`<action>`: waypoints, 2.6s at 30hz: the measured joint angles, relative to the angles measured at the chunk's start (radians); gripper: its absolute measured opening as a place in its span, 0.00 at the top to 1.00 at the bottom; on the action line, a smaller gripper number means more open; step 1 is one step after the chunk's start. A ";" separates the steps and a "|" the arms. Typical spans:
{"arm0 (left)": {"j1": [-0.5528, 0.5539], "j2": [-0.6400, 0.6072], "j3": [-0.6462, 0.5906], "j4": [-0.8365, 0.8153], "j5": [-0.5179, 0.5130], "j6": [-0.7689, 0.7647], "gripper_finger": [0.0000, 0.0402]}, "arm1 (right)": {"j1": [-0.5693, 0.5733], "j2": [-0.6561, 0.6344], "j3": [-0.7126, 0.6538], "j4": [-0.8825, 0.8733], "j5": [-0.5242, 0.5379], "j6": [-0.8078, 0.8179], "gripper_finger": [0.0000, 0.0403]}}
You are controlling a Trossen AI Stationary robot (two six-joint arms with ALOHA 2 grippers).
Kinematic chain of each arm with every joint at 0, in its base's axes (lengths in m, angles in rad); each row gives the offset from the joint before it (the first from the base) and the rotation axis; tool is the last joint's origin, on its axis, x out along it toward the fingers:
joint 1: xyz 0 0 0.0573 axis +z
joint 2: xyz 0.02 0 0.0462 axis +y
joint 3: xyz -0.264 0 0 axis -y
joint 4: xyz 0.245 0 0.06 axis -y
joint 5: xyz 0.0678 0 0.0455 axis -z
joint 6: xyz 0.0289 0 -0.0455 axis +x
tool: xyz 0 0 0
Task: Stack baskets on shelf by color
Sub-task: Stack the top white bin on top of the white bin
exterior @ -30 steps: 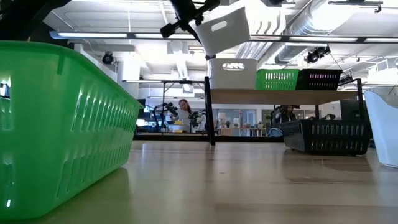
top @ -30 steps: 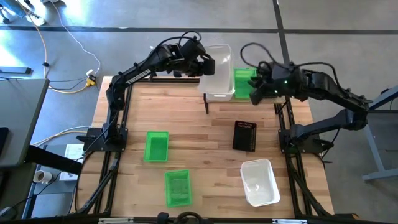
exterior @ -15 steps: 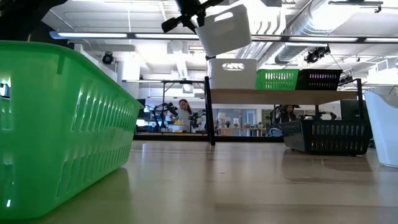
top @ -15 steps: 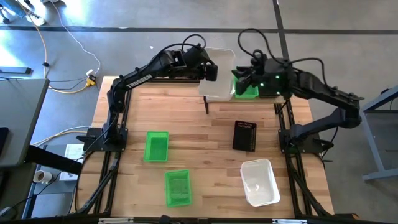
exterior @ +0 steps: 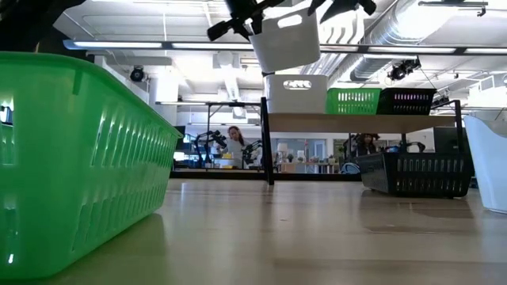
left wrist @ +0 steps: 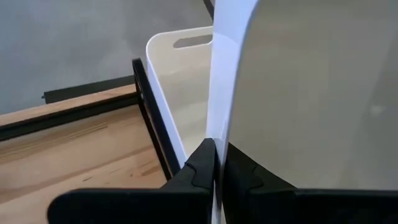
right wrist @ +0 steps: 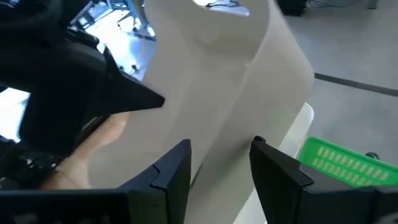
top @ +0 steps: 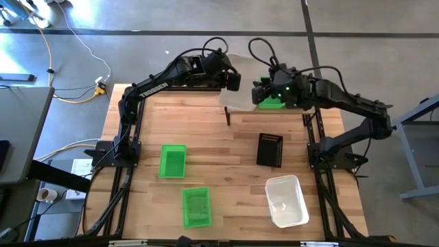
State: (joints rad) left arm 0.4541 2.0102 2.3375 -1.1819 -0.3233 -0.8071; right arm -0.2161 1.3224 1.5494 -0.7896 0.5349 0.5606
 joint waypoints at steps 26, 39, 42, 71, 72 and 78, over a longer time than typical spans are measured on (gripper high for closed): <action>0.000 -0.001 0.000 0.049 0.008 0.172 0.90 | -0.074 0.041 0.053 -0.065 0.061 0.001 0.99; 0.005 -0.003 0.020 0.143 0.143 0.336 0.61 | -0.106 0.039 0.082 -0.113 0.093 0.007 1.00; 0.003 -0.007 0.019 0.125 0.143 0.356 0.59 | -0.112 0.039 0.084 -0.111 0.100 0.007 1.00; 0.003 -0.070 0.019 -0.008 0.068 0.684 0.58 | -0.302 0.040 0.125 -0.116 -0.127 0.113 1.00; 0.004 -0.076 0.019 -0.027 0.059 0.688 0.58 | -0.302 0.040 0.136 -0.115 -0.125 0.113 1.00; 0.012 -0.113 0.018 -0.091 0.015 0.733 0.58 | -0.301 0.048 0.212 -0.112 -0.124 0.114 1.00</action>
State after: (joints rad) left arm 0.4666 1.8971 2.3551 -1.2733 -0.3087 -0.0743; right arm -0.5175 1.3709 1.7612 -0.9016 0.4110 0.6743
